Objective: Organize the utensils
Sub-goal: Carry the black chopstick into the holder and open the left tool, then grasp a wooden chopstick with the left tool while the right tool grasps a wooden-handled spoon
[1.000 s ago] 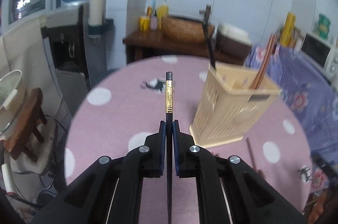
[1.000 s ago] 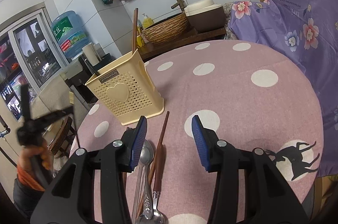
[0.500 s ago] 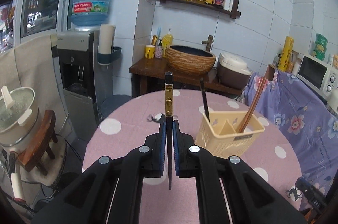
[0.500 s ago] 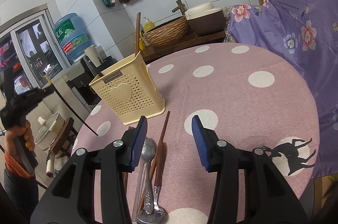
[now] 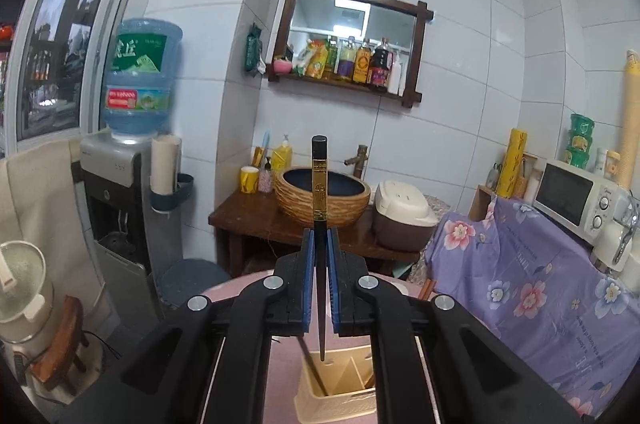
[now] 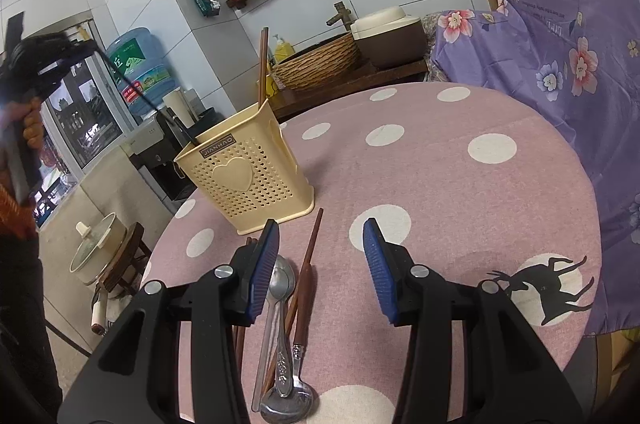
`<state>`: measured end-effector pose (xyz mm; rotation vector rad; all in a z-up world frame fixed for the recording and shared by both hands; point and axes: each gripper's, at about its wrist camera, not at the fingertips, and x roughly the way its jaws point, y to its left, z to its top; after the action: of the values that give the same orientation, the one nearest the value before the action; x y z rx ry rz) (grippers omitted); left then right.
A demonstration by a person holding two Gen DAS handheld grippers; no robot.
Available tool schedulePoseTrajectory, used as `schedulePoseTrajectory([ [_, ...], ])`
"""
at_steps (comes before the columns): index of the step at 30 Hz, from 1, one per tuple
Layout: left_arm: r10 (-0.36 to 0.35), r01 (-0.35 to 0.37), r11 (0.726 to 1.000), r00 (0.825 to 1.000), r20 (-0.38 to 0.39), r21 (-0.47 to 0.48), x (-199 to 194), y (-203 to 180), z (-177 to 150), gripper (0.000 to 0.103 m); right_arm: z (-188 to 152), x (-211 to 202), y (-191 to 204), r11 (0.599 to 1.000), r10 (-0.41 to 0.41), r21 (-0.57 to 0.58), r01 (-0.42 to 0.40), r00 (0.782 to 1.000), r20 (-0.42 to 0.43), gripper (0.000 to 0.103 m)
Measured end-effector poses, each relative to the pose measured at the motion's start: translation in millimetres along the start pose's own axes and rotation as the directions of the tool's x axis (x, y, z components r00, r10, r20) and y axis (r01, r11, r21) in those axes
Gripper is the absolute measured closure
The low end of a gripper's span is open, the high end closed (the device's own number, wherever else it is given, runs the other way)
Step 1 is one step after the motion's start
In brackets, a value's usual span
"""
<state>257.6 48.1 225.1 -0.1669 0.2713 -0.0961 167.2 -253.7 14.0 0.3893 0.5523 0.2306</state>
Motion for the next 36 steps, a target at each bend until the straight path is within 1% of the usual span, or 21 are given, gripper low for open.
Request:
schedulePoseTrajectory([
  [5, 0.001, -0.002, 1.0, 0.994, -0.107, -0.015, 38.3, -2.9, -45.3, 0.096, -2.9, -1.1, -2.8, 1.0, -0.016, -0.01, 0.016, 1.0, -0.006, 0.058],
  [10, 0.004, -0.009, 1.0, 0.982, -0.191, -0.022, 55.7, -0.5, -82.1, 0.096, -5.8, 4.5, -5.7, 1.0, -0.022, -0.01, 0.022, 1.0, -0.017, 0.058],
  [14, 0.019, -0.021, 1.0, 0.973, -0.232, -0.005, 65.0, -1.7, -100.8, 0.096, -8.2, 8.9, -6.5, 1.0, -0.018, -0.002, 0.018, 1.0, -0.026, 0.058],
  [20, 0.003, -0.009, 1.0, 0.96, -0.281, -0.017, 73.6, 1.9, -117.0, 0.095, -9.4, 12.0, -6.3, 1.0, -0.024, -0.006, 0.024, 0.999, -0.034, 0.058],
  [24, -0.005, 0.001, 1.0, 0.96, -0.281, -0.013, 66.0, 3.6, -122.5, 0.095, -11.9, 16.9, -5.7, 0.999, -0.03, -0.013, 0.029, 0.998, -0.05, 0.058],
  [25, -0.016, 0.013, 1.0, 0.958, -0.287, -0.014, 63.3, 4.0, -124.0, 0.09, -12.7, 18.9, -5.0, 0.999, -0.031, -0.017, 0.03, 0.998, -0.058, 0.057],
  [26, -0.027, 0.023, 1.0, 0.955, -0.294, -0.019, 59.8, 5.2, -126.0, 0.077, -13.4, 21.1, -4.2, 0.999, -0.031, -0.02, 0.03, 0.997, -0.066, 0.057],
  [27, -0.032, 0.025, 0.999, 0.954, -0.298, -0.026, 55.3, 6.6, -129.0, 0.068, -14.1, 23.6, -3.4, 0.999, -0.034, -0.024, 0.032, 0.997, -0.075, 0.056],
  [28, -0.034, 0.025, 0.999, 0.955, -0.296, -0.033, 50.3, 8.0, -132.3, 0.053, -14.8, 25.7, -2.3, 0.999, -0.038, -0.029, 0.035, 0.996, -0.086, 0.056],
  [29, -0.033, 0.023, 0.999, 0.956, -0.292, -0.036, 45.9, 8.3, -136.4, 0.049, -15.5, 28.6, -1.2, 0.998, -0.046, -0.036, 0.043, 0.994, -0.099, 0.056],
  [30, -0.03, 0.022, 0.999, 0.954, -0.298, -0.03, 40.3, 9.0, -142.2, 0.049, -16.5, 31.8, -0.2, 0.998, -0.055, -0.04, 0.051, 0.992, -0.114, 0.056],
  [33, -0.021, 0.015, 1.0, 0.942, -0.336, -0.018, 26.5, 11.5, -164.7, 0.049, -21.6, 42.1, 2.6, 0.997, -0.07, -0.055, 0.062, 0.984, -0.165, 0.056],
  [36, 0.009, -0.013, 1.0, 0.924, -0.383, -0.008, 16.7, 15.8, -191.6, 0.049, -29.4, 52.0, 7.1, 0.995, -0.079, -0.075, 0.064, 0.974, -0.212, 0.056],
])
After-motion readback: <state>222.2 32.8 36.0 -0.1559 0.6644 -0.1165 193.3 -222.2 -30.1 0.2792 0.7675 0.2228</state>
